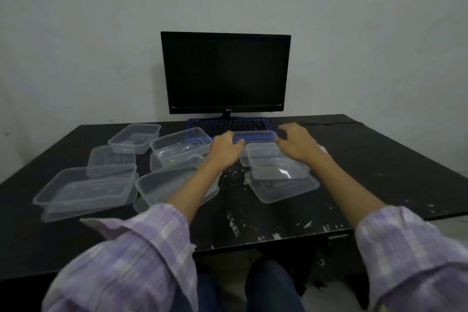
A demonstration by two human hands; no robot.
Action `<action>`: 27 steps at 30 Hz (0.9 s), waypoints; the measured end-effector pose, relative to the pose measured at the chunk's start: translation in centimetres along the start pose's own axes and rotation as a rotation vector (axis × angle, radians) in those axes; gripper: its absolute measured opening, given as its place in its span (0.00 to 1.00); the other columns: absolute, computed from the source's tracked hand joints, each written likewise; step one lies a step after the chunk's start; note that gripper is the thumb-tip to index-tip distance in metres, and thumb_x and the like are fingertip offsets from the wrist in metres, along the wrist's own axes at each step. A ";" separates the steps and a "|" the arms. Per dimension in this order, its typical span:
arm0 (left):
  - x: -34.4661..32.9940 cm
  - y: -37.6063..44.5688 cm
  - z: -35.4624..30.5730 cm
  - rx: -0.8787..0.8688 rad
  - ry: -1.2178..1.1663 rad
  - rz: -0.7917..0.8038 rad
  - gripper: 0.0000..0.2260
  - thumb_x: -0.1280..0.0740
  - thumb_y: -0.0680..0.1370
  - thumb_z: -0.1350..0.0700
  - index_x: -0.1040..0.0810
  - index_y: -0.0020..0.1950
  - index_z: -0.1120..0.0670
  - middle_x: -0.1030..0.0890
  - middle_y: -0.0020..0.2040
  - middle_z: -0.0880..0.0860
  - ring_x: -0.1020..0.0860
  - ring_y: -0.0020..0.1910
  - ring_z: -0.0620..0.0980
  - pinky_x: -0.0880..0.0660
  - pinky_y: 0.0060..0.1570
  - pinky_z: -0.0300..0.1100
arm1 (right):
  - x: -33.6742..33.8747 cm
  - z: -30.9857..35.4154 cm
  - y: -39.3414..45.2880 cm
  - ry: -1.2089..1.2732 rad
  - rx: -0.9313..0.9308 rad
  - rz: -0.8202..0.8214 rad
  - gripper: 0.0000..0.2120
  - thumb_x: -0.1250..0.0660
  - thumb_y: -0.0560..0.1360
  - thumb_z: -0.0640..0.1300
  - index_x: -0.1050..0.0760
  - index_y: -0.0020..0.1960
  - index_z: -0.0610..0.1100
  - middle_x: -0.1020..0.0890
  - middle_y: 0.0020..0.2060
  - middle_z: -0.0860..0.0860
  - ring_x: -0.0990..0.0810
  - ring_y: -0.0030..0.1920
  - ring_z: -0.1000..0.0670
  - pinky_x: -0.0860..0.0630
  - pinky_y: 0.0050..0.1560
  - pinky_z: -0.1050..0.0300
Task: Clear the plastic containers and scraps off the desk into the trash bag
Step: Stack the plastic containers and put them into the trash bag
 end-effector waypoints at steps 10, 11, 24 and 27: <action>-4.9 0.0 1.2 0.153 -0.210 0.043 0.16 0.41 0.80 0.53 0.29 0.64 0.60 0.22 0.52 0.53 0.25 0.43 0.47 0.30 0.37 0.36 | -1.3 -8.4 -2.5 0.257 -0.346 -0.094 0.19 0.48 0.82 0.47 0.30 0.64 0.35 0.27 0.63 0.38 0.28 0.60 0.41 0.33 0.59 0.49; -5.2 0.1 1.2 0.193 -0.224 0.050 0.16 0.41 0.80 0.52 0.28 0.62 0.60 0.23 0.52 0.53 0.25 0.45 0.48 0.31 0.39 0.38 | -1.5 -8.6 -2.6 0.276 -0.343 -0.106 0.18 0.49 0.82 0.47 0.27 0.59 0.37 0.24 0.59 0.39 0.27 0.55 0.43 0.32 0.54 0.52; -5.1 1.1 1.5 0.220 -0.135 -0.022 0.10 0.41 0.77 0.63 0.23 0.41 0.64 0.23 0.40 0.58 0.25 0.38 0.52 0.29 0.38 0.44 | -1.8 -10.1 -2.7 0.430 -0.388 -0.186 0.15 0.45 0.81 0.44 0.22 0.55 0.41 0.21 0.51 0.44 0.24 0.45 0.52 0.31 0.41 0.59; -4.4 1.3 1.4 0.205 -0.089 -0.048 0.11 0.41 0.78 0.63 0.27 0.35 0.60 0.27 0.35 0.55 0.29 0.30 0.47 0.32 0.30 0.38 | -1.6 -11.1 -2.8 0.222 -0.404 -0.140 0.14 0.42 0.79 0.40 0.21 0.59 0.41 0.20 0.56 0.44 0.23 0.51 0.47 0.29 0.52 0.56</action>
Point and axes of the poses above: each hand's wrist, its own y-axis towards the middle knuckle, its own x-axis out of the back of the hand, z = x × y, the point moved 5 cm from there along y, towards the middle knuckle
